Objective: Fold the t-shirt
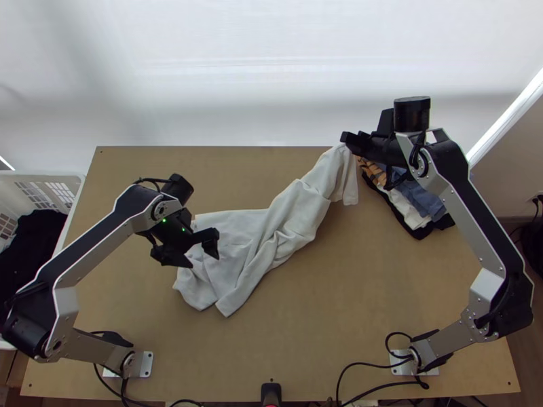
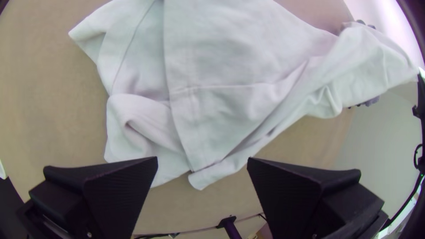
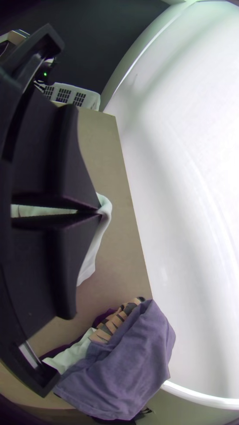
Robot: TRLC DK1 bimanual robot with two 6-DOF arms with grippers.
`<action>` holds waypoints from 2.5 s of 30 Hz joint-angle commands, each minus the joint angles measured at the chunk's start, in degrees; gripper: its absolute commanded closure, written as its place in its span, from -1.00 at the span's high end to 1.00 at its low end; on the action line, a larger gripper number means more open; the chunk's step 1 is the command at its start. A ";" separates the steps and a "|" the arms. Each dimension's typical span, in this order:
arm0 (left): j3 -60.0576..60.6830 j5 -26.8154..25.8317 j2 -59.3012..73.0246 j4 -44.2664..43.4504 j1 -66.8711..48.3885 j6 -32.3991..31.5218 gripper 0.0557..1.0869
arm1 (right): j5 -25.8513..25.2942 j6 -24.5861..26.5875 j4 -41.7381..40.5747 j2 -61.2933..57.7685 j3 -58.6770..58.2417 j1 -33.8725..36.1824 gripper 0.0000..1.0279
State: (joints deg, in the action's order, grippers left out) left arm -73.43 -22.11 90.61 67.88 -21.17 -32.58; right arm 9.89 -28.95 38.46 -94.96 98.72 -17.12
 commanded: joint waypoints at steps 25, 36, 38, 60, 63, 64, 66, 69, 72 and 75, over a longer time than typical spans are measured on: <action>10.85 -2.85 2.03 -18.48 2.71 -5.30 0.52 | 0.13 -1.72 -0.58 0.04 1.57 -0.01 -0.94; 11.90 -2.41 3.52 -20.59 2.71 -6.09 0.47 | 0.13 -1.72 -0.58 -0.05 2.27 -0.01 -0.94; 12.26 -2.24 3.52 -21.47 2.80 -6.01 0.47 | 0.13 -1.64 -0.58 -0.05 2.18 0.07 -0.94; 11.03 4.53 2.03 -31.40 3.15 -11.46 -0.92 | 0.13 -1.99 -0.58 0.30 2.18 0.07 -0.94; 8.57 4.44 -0.70 -30.44 4.47 -11.63 -0.92 | 0.13 -1.64 -0.93 0.39 2.45 0.34 -0.94; 7.16 4.35 -1.57 -30.26 5.26 -12.07 -0.92 | 0.04 -1.55 -1.10 0.48 2.45 0.51 -0.94; 4.17 4.00 -3.24 -29.38 6.93 -12.51 -0.92 | -0.31 -0.58 -1.63 1.00 2.45 0.78 -0.94; -2.51 4.00 -4.30 -26.74 10.53 -13.39 -0.92 | -1.72 1.44 -2.51 1.71 2.62 0.78 -0.94; -10.16 4.18 -4.12 -23.76 14.14 -13.13 -0.92 | -3.65 2.41 -2.60 1.62 3.94 1.57 -0.94; -17.89 4.44 -3.51 -21.03 17.04 -13.21 -0.92 | -5.76 5.57 -2.60 1.71 5.17 2.54 -0.94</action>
State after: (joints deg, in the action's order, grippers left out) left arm -85.30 -17.87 87.83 44.38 -6.17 -44.40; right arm 6.35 -26.13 37.28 -94.94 100.66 -16.01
